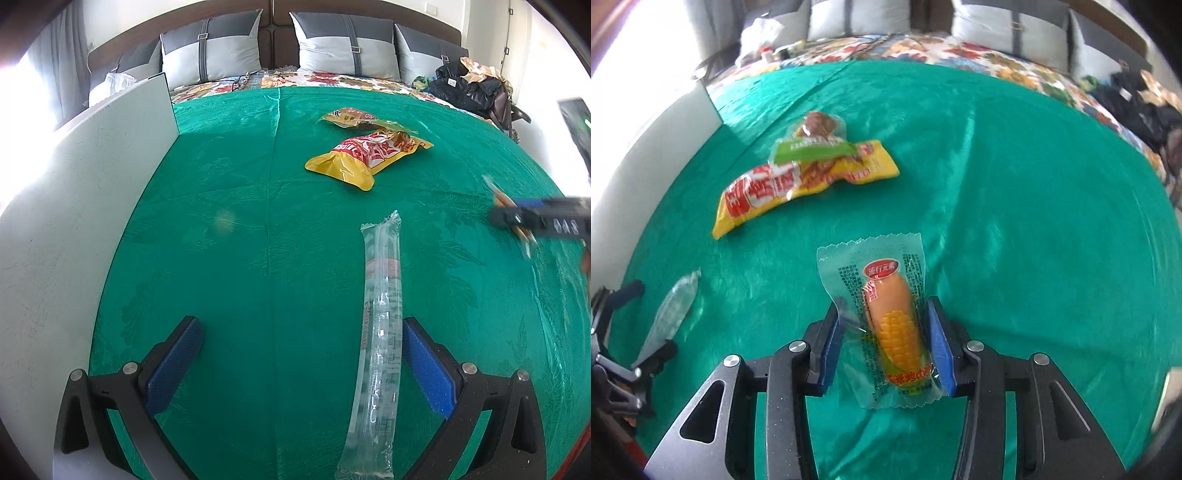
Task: Organize snacks
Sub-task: 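Grasp the vacuum-packed corn cob with the right gripper, then carry the clear packet with the left gripper while the right gripper carries the corn into the box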
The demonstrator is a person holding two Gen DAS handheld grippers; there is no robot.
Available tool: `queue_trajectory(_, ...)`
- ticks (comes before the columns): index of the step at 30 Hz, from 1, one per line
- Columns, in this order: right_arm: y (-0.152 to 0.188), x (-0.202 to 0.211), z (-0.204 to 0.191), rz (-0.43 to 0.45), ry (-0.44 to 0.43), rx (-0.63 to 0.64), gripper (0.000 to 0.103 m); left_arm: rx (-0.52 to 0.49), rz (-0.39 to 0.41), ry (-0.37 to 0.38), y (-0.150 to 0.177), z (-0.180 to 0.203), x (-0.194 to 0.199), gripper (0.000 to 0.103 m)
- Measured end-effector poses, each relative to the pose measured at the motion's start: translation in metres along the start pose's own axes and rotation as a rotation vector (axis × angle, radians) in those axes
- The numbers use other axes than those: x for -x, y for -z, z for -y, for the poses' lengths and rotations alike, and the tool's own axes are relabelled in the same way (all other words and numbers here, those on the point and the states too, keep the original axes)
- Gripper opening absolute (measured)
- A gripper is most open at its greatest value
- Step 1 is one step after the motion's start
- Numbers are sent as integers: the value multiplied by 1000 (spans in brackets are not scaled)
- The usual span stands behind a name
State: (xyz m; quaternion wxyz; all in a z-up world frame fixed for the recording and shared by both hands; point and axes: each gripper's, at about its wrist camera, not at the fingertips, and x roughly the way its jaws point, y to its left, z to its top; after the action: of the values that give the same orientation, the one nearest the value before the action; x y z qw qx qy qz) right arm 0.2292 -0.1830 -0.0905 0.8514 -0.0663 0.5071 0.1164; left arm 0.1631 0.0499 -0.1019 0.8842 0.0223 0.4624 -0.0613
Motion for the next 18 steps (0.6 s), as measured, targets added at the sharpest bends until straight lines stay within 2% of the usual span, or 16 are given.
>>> queue_trajectory(4, 42, 25, -10, 51, 29, -59, 44, 0, 0, 0, 0, 0, 0, 103)
queue_trajectory(8, 83, 51, -26, 141, 12, -93, 40, -1, 0, -2, 0, 0, -1, 103)
queue_trajectory(11, 94, 55, -28, 151, -20, -147, 38, 0, 0, -2, 0, 0, -1, 103)
queue_trajectory(14, 88, 58, -28, 164, -25, -123, 34, 0, 0, -2, 0, 0, -1, 103)
queue_trajectory(16, 87, 60, -29, 174, 12, -100, 32, -1, 0, -2, 0, -1, -1, 103)
queue_trajectory(18, 89, 59, -40, 167, 55, -22, 31, -1, 0, -2, 1, -1, -1, 103)
